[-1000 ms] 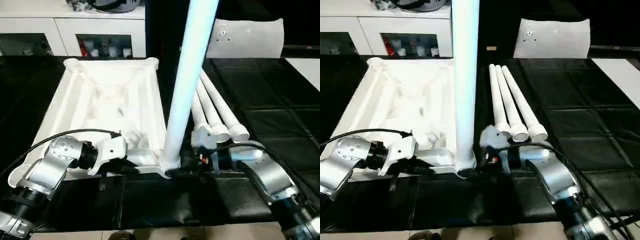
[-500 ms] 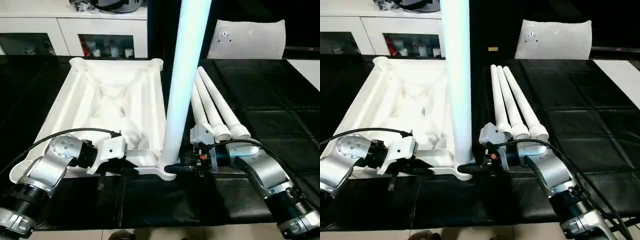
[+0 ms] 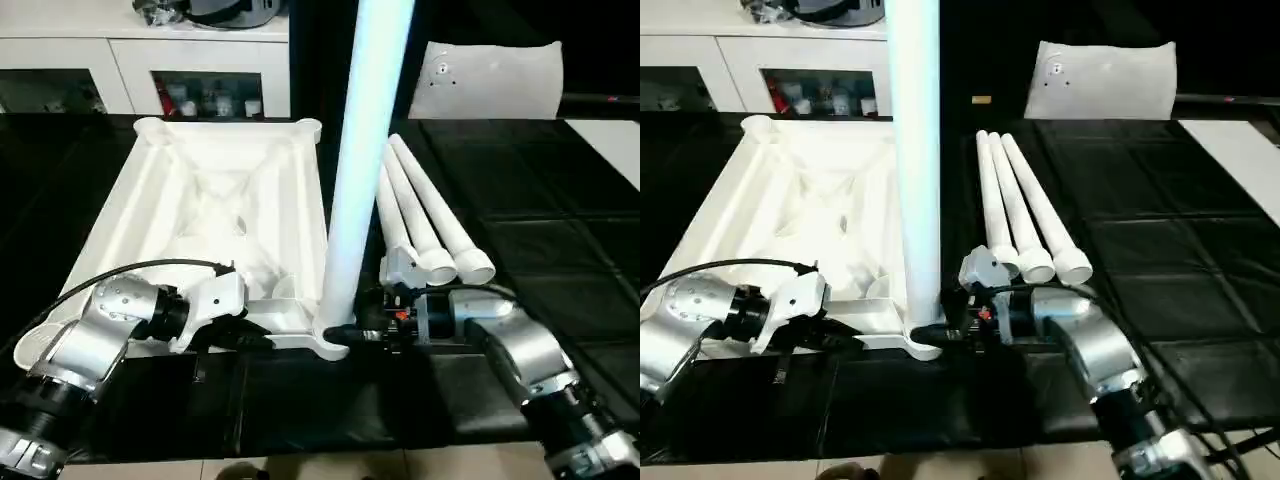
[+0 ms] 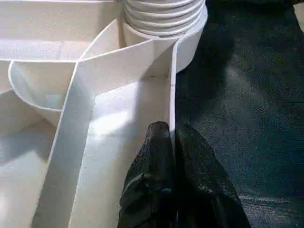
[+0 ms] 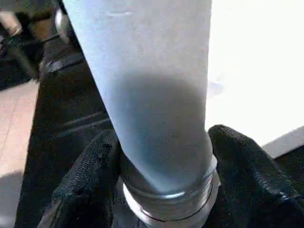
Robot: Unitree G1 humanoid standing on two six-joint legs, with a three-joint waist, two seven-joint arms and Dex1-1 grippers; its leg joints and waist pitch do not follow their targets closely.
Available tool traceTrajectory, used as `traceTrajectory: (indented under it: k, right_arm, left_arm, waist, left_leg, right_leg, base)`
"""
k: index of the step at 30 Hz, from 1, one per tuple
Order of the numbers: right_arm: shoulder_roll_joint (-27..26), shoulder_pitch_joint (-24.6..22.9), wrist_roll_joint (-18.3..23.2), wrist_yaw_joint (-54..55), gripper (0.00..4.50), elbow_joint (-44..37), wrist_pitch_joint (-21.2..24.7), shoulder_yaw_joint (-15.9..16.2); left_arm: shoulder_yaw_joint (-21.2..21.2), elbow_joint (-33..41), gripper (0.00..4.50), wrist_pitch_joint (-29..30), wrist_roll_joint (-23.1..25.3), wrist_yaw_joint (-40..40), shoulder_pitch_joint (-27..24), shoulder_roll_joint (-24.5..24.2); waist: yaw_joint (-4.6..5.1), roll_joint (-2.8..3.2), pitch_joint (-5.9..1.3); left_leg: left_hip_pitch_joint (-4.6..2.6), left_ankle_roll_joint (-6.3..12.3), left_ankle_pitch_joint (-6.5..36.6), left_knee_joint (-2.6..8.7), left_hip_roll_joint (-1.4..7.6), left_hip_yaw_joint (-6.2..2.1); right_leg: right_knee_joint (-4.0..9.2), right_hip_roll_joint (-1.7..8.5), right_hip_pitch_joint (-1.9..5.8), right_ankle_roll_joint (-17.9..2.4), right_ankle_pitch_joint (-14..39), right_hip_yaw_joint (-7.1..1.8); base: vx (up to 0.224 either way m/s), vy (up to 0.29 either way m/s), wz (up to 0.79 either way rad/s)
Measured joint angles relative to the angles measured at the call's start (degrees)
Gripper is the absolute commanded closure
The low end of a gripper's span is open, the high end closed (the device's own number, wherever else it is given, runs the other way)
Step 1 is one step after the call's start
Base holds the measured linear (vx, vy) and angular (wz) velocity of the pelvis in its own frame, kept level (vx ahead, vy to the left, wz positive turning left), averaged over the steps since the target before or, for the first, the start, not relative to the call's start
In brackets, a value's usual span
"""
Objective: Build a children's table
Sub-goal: Rotate leg to tighten
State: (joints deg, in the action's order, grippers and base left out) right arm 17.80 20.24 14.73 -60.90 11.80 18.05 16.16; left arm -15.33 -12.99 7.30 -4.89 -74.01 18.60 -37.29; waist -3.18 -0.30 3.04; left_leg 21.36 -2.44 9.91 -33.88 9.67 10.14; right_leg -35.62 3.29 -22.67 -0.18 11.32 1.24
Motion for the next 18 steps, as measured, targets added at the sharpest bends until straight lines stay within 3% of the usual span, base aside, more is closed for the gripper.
traceTrajectory:
  k: [8, 9, 18]
  right_arm:
    - [0.2, 0.0, -1.1, 1.1, 1.89, 0.1, -0.7, 0.1]
    - [0.4, 0.0, -1.1, 1.0, 1.33, 0.1, -0.9, 0.1]
    - [1.8, 0.0, -2.1, -1.0, 0.69, 0.6, -2.9, 1.3]
  left_arm:
    - [0.0, 0.4, 4.50, 0.8, 0.0, 0.7, -0.3, 0.1]
    - [0.0, 0.5, 4.50, 0.8, 0.0, 0.6, -0.3, 0.1]
    - [-0.9, 1.5, 4.50, 0.1, 0.1, 0.3, -0.1, 0.2]
  waist:
    - [0.20, 0.00, 0.00]
    - [0.19, 0.00, 0.00]
    - [-0.34, 0.02, 0.01]
  left_leg:
    - [-0.11, 0.00, 0.0, -0.01, 0.00, 0.04]
    - [-0.11, 0.00, 0.0, -0.01, 0.00, 0.04]
    - [0.02, -0.01, 0.0, 0.01, -0.01, 0.06]
  right_leg:
    - [0.01, 0.02, 0.00, 0.1, 0.1, -0.04]
    - [0.01, 0.01, 0.00, 0.1, 0.1, -0.04]
    - [0.04, 0.02, -0.04, -0.2, -0.1, -0.04]
  base:
    - [0.000, 0.000, 0.00]
    - [0.000, 0.000, 0.00]
    - [0.000, 0.000, 0.00]
